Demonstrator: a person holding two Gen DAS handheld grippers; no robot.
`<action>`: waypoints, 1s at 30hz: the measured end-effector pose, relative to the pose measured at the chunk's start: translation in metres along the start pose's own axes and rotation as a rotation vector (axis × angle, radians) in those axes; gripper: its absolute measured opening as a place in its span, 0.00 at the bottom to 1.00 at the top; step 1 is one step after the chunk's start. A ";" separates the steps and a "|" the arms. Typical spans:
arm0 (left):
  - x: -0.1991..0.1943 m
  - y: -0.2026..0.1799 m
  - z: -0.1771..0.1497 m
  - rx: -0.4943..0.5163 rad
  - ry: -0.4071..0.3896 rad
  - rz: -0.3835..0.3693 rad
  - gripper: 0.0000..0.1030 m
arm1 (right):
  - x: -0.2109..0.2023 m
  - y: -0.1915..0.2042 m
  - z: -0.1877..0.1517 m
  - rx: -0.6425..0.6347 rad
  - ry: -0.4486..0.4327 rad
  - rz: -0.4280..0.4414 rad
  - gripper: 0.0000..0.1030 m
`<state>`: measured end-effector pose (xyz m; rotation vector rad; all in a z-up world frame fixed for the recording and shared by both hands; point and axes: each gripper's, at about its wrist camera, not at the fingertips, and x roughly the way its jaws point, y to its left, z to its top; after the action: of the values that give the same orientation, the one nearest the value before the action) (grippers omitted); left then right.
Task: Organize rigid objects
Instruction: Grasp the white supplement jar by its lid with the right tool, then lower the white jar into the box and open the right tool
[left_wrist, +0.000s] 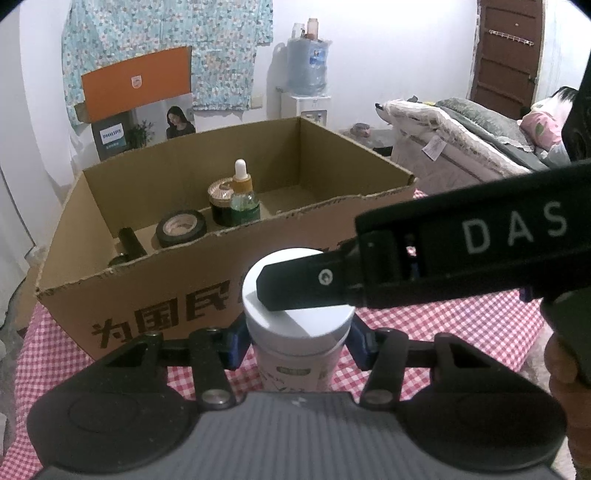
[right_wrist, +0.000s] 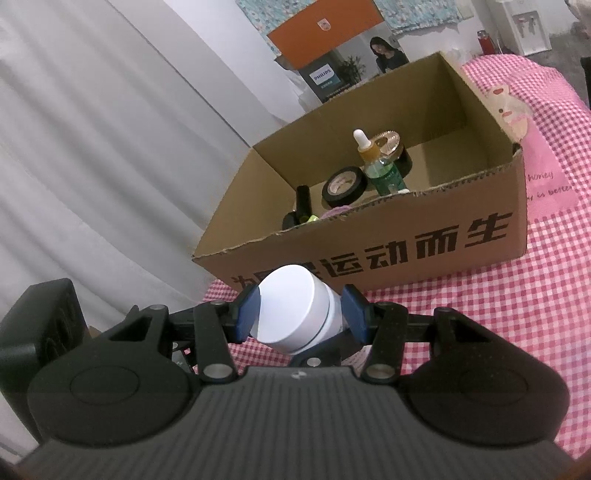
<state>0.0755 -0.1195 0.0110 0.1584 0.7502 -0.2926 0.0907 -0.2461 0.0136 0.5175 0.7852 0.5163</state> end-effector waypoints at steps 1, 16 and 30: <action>-0.003 -0.001 0.000 0.003 -0.005 0.002 0.53 | -0.002 0.001 0.000 -0.002 -0.005 0.003 0.47; -0.069 -0.004 0.043 0.058 -0.201 0.024 0.53 | -0.059 0.050 0.028 -0.147 -0.150 0.069 0.48; -0.029 -0.006 0.130 0.070 -0.255 -0.048 0.53 | -0.081 0.046 0.114 -0.216 -0.226 0.034 0.48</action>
<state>0.1379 -0.1514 0.1248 0.1659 0.4919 -0.3775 0.1189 -0.2877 0.1519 0.3814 0.4992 0.5557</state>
